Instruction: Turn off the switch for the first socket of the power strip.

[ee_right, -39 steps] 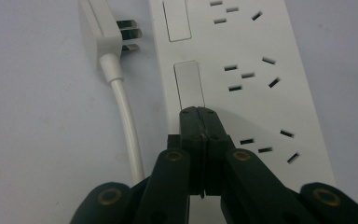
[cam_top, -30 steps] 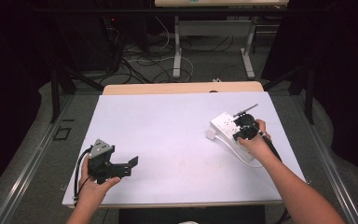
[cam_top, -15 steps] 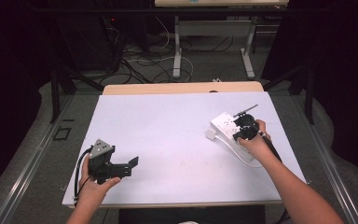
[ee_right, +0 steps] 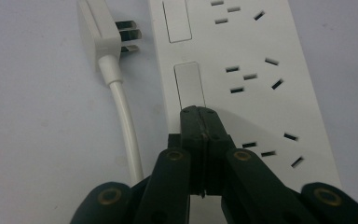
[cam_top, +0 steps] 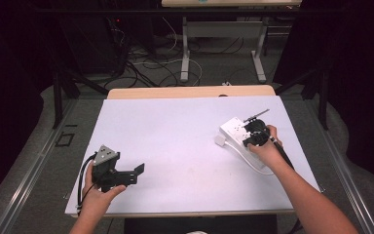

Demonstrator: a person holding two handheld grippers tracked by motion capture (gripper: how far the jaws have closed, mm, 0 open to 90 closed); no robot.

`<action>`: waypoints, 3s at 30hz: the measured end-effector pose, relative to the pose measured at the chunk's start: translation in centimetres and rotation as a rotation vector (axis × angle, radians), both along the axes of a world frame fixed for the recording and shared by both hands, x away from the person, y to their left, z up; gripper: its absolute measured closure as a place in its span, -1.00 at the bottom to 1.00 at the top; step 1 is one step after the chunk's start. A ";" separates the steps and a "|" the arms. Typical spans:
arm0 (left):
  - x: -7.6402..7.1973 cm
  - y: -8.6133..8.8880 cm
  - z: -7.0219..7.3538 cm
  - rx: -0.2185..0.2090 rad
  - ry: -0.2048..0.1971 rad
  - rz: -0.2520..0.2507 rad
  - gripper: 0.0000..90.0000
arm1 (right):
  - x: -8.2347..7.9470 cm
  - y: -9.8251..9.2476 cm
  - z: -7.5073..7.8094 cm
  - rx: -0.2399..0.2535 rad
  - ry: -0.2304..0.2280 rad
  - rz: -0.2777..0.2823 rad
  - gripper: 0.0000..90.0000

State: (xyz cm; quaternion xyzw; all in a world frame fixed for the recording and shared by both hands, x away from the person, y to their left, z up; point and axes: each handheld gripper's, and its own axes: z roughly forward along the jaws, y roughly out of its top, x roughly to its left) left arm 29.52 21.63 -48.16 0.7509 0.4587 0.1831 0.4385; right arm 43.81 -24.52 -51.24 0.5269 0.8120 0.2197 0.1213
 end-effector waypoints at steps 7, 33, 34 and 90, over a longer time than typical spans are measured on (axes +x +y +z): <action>0.1 -0.1 0.0 0.000 -0.001 -0.004 -1.00 | 0.0 0.0 0.0 0.001 0.000 0.003 1.00; 0.0 0.0 0.0 -0.009 -0.003 0.003 -1.00 | -0.1 -0.5 0.4 0.028 -0.020 -0.020 0.98; 0.0 0.0 0.0 -0.004 -0.005 0.002 -1.00 | -0.1 -0.4 0.5 0.018 -0.011 -0.031 0.98; 0.0 -0.1 0.0 0.002 -0.006 -0.006 -1.00 | -2.9 -2.6 4.0 0.073 -0.151 0.047 0.42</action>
